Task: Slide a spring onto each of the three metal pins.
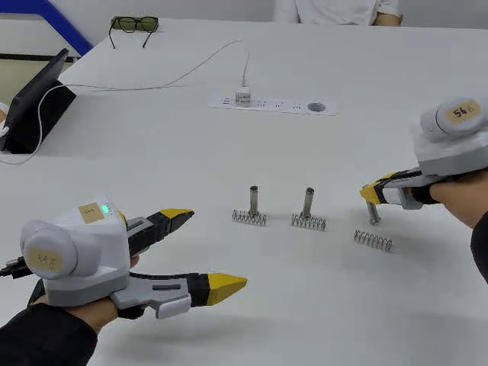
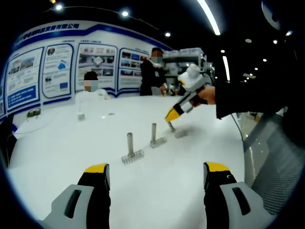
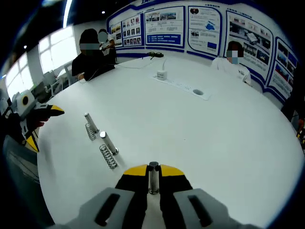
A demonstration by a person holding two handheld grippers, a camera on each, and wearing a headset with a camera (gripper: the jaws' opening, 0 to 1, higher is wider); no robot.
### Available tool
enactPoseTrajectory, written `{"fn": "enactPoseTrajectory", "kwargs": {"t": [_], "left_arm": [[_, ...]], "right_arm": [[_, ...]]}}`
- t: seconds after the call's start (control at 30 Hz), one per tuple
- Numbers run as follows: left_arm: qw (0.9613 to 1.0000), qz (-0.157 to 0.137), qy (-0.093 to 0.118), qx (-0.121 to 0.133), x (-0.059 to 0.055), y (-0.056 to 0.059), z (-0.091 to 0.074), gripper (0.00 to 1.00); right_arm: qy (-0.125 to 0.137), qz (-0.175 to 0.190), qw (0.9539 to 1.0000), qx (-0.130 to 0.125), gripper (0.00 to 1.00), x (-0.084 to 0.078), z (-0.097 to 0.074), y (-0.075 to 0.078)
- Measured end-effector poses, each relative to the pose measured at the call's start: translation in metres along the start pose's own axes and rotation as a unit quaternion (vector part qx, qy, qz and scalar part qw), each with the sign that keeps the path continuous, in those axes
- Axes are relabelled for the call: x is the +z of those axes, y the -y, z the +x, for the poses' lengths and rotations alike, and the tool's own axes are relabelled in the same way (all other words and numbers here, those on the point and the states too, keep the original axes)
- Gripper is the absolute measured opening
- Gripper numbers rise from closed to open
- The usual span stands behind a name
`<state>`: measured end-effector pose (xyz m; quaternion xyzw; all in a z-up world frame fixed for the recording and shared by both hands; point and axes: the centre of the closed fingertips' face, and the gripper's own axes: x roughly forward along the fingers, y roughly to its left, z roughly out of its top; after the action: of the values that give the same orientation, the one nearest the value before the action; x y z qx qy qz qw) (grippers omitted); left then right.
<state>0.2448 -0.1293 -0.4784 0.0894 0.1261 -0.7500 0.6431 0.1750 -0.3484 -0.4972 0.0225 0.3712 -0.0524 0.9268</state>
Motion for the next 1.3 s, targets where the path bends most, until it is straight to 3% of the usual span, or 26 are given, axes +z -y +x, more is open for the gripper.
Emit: {"fn": "enactPoseTrajectory", "kwargs": {"t": [0.43,1.3], "left_arm": [[1.0,0.003,0.001,-0.005,0.002,0.002,0.002,0.82],[0.9999,0.009,-0.001,-0.01,0.004,0.004,0.001,0.82]], "right_arm": [[0.009,0.006,0.9999,-0.009,0.09,-0.011,-0.018,-0.003],[0.01,-0.018,0.9998,-0.004,0.1,-0.012,-0.017,-0.004]]}}
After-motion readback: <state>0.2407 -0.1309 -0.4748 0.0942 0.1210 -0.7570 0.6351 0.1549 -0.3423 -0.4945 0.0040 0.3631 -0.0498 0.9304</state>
